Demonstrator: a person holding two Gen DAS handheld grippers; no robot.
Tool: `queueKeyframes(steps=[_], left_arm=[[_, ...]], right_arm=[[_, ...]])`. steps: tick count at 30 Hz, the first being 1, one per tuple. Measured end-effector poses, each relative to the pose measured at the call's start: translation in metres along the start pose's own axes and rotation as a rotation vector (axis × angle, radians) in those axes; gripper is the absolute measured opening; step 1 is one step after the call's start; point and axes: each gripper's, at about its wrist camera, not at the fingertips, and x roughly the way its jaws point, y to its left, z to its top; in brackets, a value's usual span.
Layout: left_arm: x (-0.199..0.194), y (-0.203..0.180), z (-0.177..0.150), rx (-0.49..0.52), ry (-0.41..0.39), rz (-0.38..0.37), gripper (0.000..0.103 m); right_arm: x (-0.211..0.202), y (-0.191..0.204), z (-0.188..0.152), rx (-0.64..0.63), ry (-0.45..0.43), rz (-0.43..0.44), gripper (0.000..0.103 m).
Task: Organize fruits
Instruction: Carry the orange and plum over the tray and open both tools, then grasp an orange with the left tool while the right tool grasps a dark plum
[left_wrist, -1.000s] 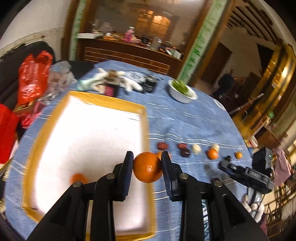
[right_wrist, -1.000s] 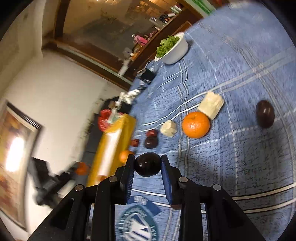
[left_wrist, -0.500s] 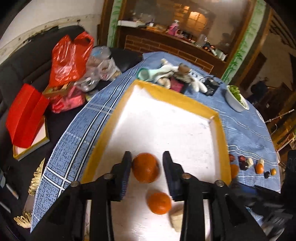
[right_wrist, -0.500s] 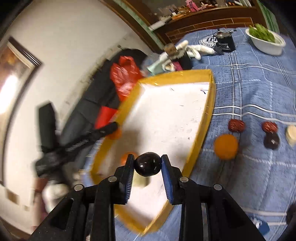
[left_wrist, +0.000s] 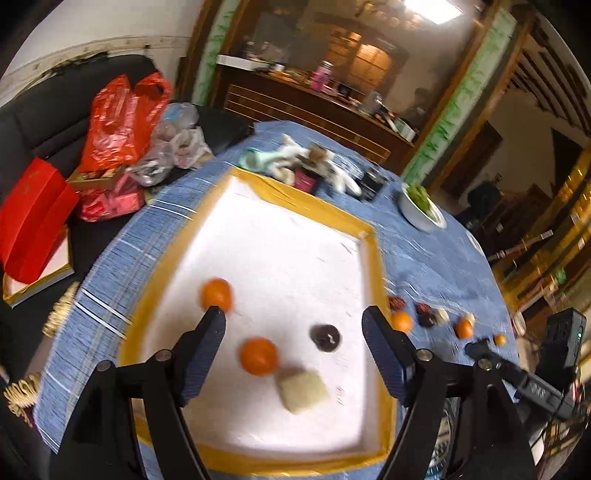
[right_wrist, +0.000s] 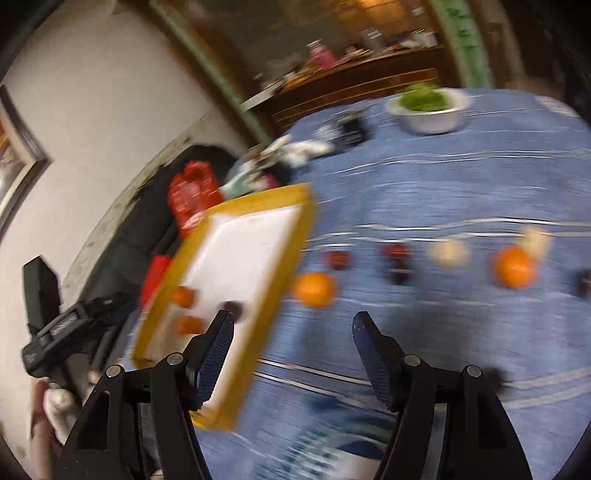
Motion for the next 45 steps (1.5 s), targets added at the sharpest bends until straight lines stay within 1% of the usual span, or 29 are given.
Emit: queueKeyframes(steps=[3, 6, 8, 11, 13, 14, 16, 17, 18, 19, 21, 24, 26, 28, 29, 32, 33, 34, 35, 36, 37, 40, 42, 44, 45], left_arm=[[0.006, -0.026, -0.008, 0.062, 0.028, -0.026, 0.076], [0.014, -0.055, -0.018, 0.133, 0.047, -0.04, 0.076], [0.02, -0.074, -0.024, 0.178, 0.065, -0.05, 0.076], [0.031, -0.101, -0.032, 0.252, 0.099, -0.052, 0.076], [0.037, -0.117, -0.036, 0.311, 0.104, -0.041, 0.076], [0.041, -0.126, -0.038, 0.351, 0.1, -0.03, 0.076], [0.049, -0.14, -0.04, 0.42, 0.094, -0.009, 0.076], [0.056, -0.149, -0.042, 0.459, 0.097, 0.005, 0.076], [0.065, -0.156, -0.042, 0.491, 0.108, 0.027, 0.075], [0.073, -0.161, -0.042, 0.508, 0.121, 0.046, 0.075], [0.095, -0.169, -0.039, 0.533, 0.156, 0.088, 0.072], [0.124, -0.174, -0.037, 0.564, 0.193, 0.157, 0.069], [0.141, -0.18, -0.039, 0.625, 0.195, 0.234, 0.069], [0.152, -0.182, -0.04, 0.67, 0.207, 0.285, 0.069], [0.159, -0.182, -0.041, 0.681, 0.229, 0.3, 0.069], [0.168, -0.18, -0.041, 0.696, 0.279, 0.31, 0.069], [0.171, -0.179, -0.042, 0.709, 0.291, 0.32, 0.066], [0.17, -0.179, -0.042, 0.715, 0.287, 0.322, 0.061], [0.168, -0.18, -0.042, 0.732, 0.271, 0.353, 0.041], [0.166, -0.18, -0.042, 0.746, 0.253, 0.38, 0.04], [0.163, -0.178, -0.04, 0.717, 0.262, 0.346, 0.039], [0.142, -0.169, -0.036, 0.578, 0.277, 0.24, 0.038], [0.128, -0.171, -0.043, 0.528, 0.275, 0.191, 0.038], [0.112, -0.176, -0.054, 0.504, 0.259, 0.147, 0.038], [0.106, -0.179, -0.058, 0.504, 0.237, 0.147, 0.038]], right_arm=[[-0.032, -0.041, -0.011, 0.039, -0.025, -0.102, 0.072], [-0.045, -0.065, -0.024, 0.066, -0.025, -0.155, 0.072], [-0.048, -0.073, -0.031, 0.072, -0.014, -0.176, 0.072], [-0.039, -0.075, -0.036, 0.052, 0.011, -0.222, 0.07], [-0.031, -0.077, -0.035, 0.035, 0.022, -0.226, 0.065], [-0.029, -0.076, -0.037, 0.026, 0.025, -0.228, 0.063], [-0.022, -0.075, -0.04, -0.001, 0.036, -0.248, 0.055], [-0.017, -0.075, -0.04, -0.008, 0.046, -0.261, 0.051], [-0.012, -0.076, -0.04, -0.012, 0.057, -0.269, 0.045], [-0.008, -0.076, -0.041, -0.014, 0.062, -0.275, 0.042], [-0.008, -0.076, -0.041, -0.035, 0.049, -0.291, 0.041], [-0.009, -0.078, -0.043, -0.047, 0.029, -0.283, 0.041], [-0.009, -0.077, -0.044, -0.059, 0.027, -0.287, 0.041], [-0.009, -0.076, -0.044, -0.066, 0.027, -0.289, 0.042], [-0.009, -0.076, -0.044, -0.066, 0.026, -0.287, 0.042], [-0.009, -0.078, -0.044, -0.054, 0.025, -0.272, 0.042], [-0.008, -0.079, -0.043, -0.05, 0.025, -0.27, 0.041], [-0.009, -0.079, -0.044, -0.048, 0.024, -0.272, 0.04], [-0.009, -0.079, -0.044, -0.047, 0.023, -0.277, 0.037], [-0.01, -0.08, -0.044, -0.044, 0.021, -0.287, 0.029], [-0.011, -0.081, -0.044, -0.037, 0.019, -0.29, 0.028], [-0.019, -0.086, -0.042, -0.005, -0.005, -0.279, 0.028], [-0.023, -0.089, -0.041, 0.012, -0.024, -0.276, 0.028], [-0.026, -0.091, -0.039, 0.026, -0.034, -0.277, 0.028], [-0.025, -0.092, -0.039, 0.031, -0.033, -0.281, 0.028]])
